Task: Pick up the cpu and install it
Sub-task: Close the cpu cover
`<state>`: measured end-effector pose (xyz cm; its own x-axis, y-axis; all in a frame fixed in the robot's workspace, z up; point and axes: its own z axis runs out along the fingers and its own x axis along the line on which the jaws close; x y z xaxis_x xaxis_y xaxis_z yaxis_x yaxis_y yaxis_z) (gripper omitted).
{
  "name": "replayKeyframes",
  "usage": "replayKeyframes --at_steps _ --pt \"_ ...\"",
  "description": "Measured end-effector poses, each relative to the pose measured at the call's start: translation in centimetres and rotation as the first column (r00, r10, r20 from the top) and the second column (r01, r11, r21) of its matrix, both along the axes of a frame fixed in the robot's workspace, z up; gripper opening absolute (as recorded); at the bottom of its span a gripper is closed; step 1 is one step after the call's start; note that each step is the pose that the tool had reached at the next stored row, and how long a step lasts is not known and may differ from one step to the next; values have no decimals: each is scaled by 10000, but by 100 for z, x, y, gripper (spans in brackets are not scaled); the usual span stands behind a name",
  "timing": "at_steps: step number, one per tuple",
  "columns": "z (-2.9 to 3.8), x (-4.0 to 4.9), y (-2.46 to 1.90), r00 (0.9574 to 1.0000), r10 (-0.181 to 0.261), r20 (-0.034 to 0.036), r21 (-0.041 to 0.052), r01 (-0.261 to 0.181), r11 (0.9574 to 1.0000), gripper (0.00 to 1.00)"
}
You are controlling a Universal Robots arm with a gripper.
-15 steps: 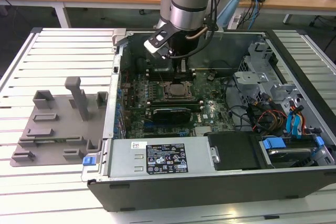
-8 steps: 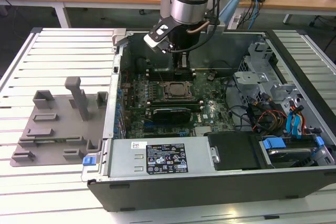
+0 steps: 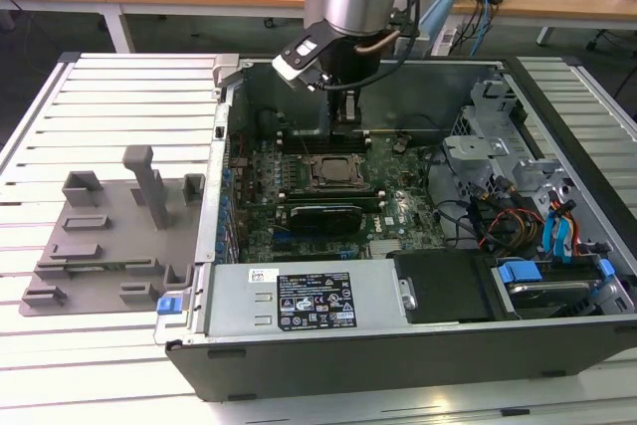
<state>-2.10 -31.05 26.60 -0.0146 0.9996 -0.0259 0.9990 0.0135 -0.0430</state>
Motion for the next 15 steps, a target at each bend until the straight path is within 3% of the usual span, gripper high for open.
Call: replayKeyframes --at_steps 4,11,15 --pt "26 0 0 10000 0 0 0 0 10000 11" --pt "152 0 0 10000 0 0 -1 0 10000 11" --pt "173 0 0 10000 0 0 1 0 10000 11"
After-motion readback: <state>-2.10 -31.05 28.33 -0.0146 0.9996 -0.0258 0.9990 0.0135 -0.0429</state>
